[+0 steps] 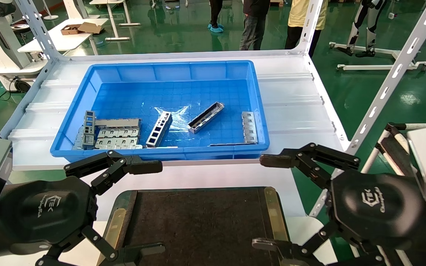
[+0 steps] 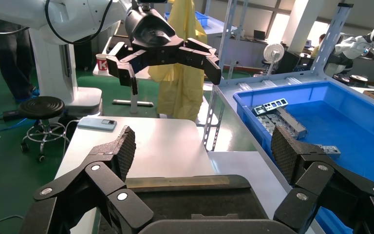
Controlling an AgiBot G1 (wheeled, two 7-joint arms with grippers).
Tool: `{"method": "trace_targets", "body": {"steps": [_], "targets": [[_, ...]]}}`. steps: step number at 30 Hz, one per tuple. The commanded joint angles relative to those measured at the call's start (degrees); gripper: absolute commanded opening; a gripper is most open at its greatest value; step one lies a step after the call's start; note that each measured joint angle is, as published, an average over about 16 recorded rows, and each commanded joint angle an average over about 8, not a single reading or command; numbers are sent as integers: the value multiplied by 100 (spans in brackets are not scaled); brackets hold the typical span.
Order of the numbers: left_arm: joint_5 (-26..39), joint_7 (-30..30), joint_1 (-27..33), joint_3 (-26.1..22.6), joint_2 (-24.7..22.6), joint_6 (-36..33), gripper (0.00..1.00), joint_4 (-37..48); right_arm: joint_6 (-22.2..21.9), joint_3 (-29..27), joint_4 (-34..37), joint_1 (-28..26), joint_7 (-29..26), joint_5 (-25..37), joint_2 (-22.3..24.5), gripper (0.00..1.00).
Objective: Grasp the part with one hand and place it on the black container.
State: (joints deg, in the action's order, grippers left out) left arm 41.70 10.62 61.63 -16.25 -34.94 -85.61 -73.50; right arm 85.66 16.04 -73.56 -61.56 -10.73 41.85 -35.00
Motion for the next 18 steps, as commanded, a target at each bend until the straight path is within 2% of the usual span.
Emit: {"method": "trace_targets", "body": {"steps": [1, 18], "targets": [[0, 0, 0, 0, 0, 0, 100, 0, 0, 0, 0, 0, 0, 0, 0, 100], [0, 0, 0, 0, 0, 0, 100, 0, 0, 0, 0, 0, 0, -2, 0, 100]]}}
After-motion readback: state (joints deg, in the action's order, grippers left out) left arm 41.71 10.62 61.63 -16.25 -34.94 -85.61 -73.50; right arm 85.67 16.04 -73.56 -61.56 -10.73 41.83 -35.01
